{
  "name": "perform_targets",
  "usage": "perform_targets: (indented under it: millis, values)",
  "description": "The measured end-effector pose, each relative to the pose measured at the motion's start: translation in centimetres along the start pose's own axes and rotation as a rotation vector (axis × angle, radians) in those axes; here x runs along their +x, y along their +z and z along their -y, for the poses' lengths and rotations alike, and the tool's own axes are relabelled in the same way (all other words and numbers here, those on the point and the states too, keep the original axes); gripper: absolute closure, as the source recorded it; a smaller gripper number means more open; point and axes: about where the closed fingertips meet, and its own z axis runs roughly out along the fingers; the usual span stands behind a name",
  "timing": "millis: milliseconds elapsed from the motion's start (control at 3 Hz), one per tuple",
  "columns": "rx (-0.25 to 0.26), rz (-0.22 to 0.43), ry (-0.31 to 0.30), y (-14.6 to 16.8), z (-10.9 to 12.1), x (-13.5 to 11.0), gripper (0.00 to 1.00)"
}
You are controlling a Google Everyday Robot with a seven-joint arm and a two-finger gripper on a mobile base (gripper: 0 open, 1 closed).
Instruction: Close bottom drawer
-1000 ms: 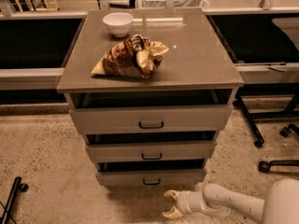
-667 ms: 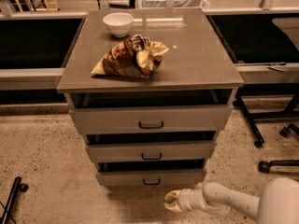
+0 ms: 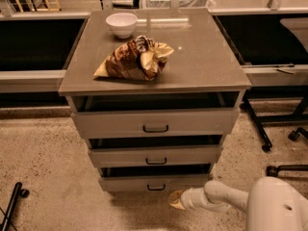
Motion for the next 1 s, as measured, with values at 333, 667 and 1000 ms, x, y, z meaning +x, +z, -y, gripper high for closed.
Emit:
perform_targets:
  millis: [333,667,1000]
  values:
    - [0.011,-0.019,0.005,1.4,1.4,0.5,0.69]
    - [0.032,-0.017,0.012,3.0,2.6,0.4,0.39]
    - [0.048,0.009,0.02,3.6,3.1,0.0,0.15]
